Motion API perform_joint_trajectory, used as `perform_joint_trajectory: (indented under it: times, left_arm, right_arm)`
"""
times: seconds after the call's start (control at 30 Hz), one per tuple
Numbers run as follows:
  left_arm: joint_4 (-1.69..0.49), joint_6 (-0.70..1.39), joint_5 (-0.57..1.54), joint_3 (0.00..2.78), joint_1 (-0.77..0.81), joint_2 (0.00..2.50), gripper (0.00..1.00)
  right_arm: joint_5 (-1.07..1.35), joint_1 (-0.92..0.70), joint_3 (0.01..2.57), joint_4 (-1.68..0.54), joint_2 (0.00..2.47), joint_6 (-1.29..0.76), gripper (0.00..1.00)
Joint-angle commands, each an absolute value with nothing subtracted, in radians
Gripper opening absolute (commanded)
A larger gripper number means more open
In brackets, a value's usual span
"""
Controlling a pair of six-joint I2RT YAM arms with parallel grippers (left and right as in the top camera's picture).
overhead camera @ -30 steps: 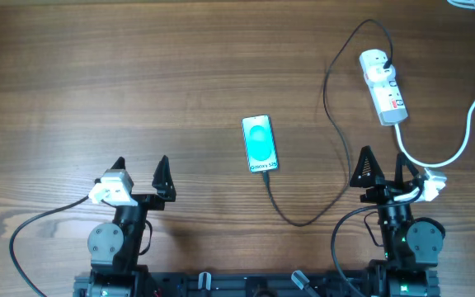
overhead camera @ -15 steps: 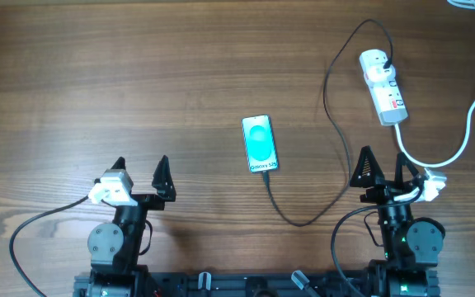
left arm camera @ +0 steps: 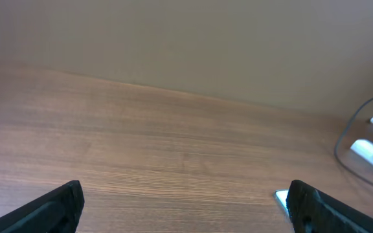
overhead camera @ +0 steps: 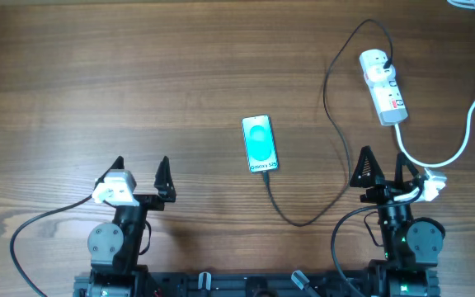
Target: Plug charger to phone and switch on socket
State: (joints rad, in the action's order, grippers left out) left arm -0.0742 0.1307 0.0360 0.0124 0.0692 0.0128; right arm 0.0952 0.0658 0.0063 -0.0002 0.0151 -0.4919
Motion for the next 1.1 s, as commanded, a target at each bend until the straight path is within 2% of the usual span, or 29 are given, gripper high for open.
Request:
perform_joint_trajectory:
  times: [0.0,0.7,0.9,1.07]
  left_arm:
    - [-0.075,-0.025,0.057,0.006,0.061,0.003,1.0]
    - [-0.074,-0.049,0.055,0.006,0.041,0.004,1.0]
    - [-0.074,-0.049,0.055,0.006,0.041,0.004,1.0]
    - [-0.074,-0.049,0.055,0.006,0.041,0.004,1.0]
  right_arm:
    - [0.078,0.062,0.005,0.003,0.009,-0.478,1.0]
    - [0.072,0.062,0.005,0.002,0.002,-0.468,1.0]
    - [0.083,-0.02,0.004,0.002,0.002,0.026,1.0]
    - [0.08,-0.022,0.004,0.003,0.002,0.017,1.0]
